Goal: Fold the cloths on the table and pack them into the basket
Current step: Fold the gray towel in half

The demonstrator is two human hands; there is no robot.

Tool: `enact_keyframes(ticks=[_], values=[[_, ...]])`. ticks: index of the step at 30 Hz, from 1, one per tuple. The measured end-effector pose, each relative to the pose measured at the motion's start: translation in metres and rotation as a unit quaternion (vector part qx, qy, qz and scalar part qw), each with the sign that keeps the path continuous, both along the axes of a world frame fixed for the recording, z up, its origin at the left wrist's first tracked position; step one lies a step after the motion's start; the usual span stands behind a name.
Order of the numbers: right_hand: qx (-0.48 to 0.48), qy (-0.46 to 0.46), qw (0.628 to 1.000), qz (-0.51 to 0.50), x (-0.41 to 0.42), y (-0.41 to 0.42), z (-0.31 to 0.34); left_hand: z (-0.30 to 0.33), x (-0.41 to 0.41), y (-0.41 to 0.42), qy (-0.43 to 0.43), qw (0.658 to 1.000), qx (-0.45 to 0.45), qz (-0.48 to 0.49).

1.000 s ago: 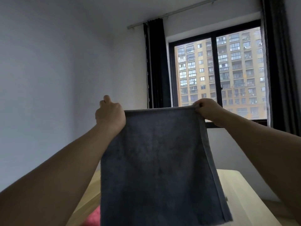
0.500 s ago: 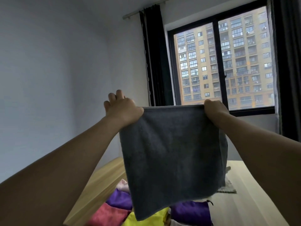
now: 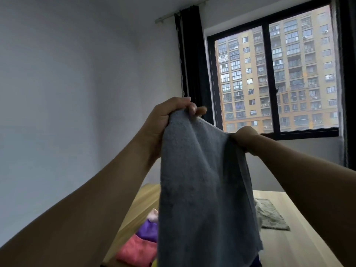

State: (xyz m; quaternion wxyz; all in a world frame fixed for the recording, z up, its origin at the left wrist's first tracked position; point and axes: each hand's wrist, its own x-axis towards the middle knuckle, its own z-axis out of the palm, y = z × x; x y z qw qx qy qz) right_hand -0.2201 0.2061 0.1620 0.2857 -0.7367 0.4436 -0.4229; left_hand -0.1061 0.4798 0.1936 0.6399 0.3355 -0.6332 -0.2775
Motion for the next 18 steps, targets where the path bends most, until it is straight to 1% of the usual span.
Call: enact_keyframes(ticks=[2,3,4,5,7,9,10,12,13,15,16,17,18], values=[[0.011,0.005,0.999,0.033,0.008,0.017,0.001,0.003,0.001,-0.002,-0.002,1.000,-0.002,0.010],[0.002,0.009,0.999,0.052,0.010,0.031,0.001,0.004,0.003,-0.002,-0.009,0.999,0.011,0.044],[-0.005,0.006,0.997,0.075,0.011,0.041,0.003,0.004,0.007,-0.002,-0.026,0.994,0.031,0.098],[-0.014,-0.008,0.995,0.096,0.011,0.050,0.004,0.003,0.013,-0.003,-0.057,0.983,0.052,0.169],[-0.057,-0.045,0.988,0.139,0.013,0.064,0.006,-0.004,0.029,-0.006,-0.120,0.938,0.101,0.310],[-0.061,-0.062,0.979,0.184,0.012,0.079,0.008,-0.012,0.044,-0.008,-0.158,0.889,0.145,0.405],[-0.047,-0.070,0.974,0.210,0.013,0.084,0.008,-0.016,0.050,-0.007,-0.166,0.875,0.154,0.428],[0.008,-0.092,0.956,0.278,0.014,0.089,0.008,-0.019,0.060,-0.006,-0.186,0.857,0.145,0.457],[0.033,-0.102,0.946,0.307,0.014,0.091,0.007,-0.019,0.064,-0.007,-0.206,0.843,0.136,0.477],[0.067,-0.124,0.926,0.351,0.014,0.093,0.005,-0.020,0.070,-0.010,-0.259,0.802,0.108,0.527],[0.080,-0.135,0.918,0.365,0.015,0.093,0.003,-0.021,0.070,-0.011,-0.283,0.788,0.090,0.538],[0.087,-0.142,0.915,0.369,0.016,0.093,0.001,-0.021,0.068,-0.012,-0.301,0.790,0.072,0.529],[0.086,-0.150,0.916,0.362,0.019,0.092,0.000,-0.022,0.065,-0.013,-0.310,0.803,0.056,0.507]])
